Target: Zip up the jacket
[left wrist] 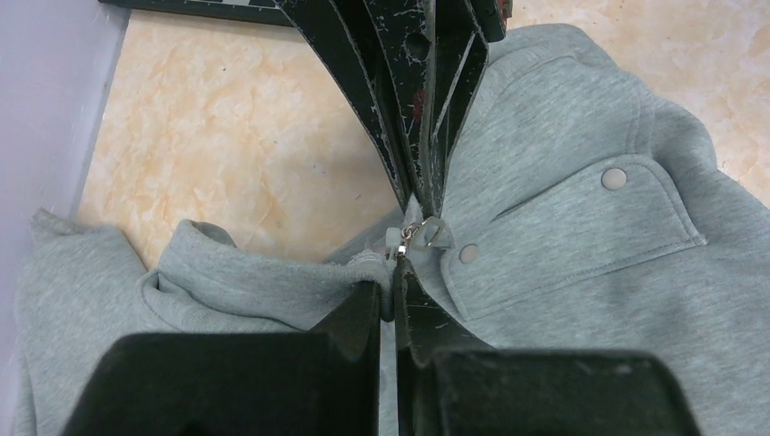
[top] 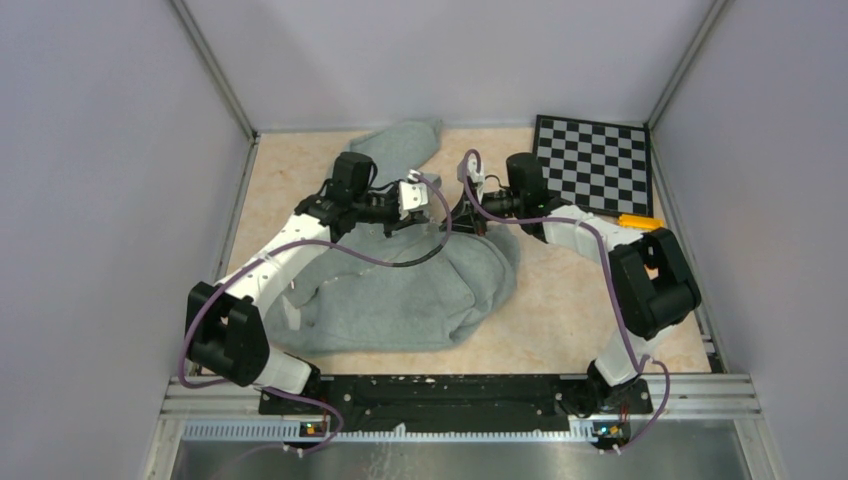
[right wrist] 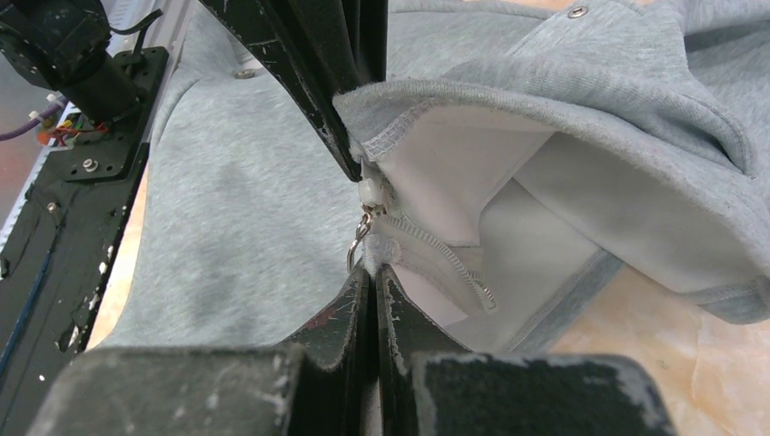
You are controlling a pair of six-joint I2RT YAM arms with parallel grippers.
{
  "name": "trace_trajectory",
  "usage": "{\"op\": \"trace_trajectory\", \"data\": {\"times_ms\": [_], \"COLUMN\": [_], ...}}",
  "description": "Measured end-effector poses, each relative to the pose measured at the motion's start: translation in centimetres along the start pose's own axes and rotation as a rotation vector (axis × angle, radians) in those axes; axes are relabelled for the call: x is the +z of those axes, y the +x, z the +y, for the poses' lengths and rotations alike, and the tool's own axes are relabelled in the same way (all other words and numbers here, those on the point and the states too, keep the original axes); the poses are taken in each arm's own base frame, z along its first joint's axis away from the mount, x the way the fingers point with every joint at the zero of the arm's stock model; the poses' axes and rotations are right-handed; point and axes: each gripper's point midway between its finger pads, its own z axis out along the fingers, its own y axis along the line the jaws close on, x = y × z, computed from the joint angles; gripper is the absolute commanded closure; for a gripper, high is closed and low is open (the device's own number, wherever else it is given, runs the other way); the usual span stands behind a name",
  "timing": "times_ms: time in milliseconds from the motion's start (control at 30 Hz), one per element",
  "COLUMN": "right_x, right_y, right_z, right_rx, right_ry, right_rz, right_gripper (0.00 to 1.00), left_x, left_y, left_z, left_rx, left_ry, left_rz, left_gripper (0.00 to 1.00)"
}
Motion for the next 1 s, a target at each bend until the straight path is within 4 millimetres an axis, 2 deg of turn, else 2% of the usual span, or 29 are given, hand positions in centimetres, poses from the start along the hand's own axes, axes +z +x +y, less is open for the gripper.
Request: {"op": "trace_trajectory", "data": {"times_ms": [1000], "right_x": [-0.01], "right_y": [0.62], "right_z": [-0.04], "right_rx": [0.016], "right_ry": [0.004], "right_rz": [0.018], "right_gripper": [1.0], "left_x": [0.0], "left_y": [0.08], "left_z": [-0.15], "left_rx": [-0.003], "left_ry": [0.005], "left_rz": [0.003], "left_gripper": [1.0]}}
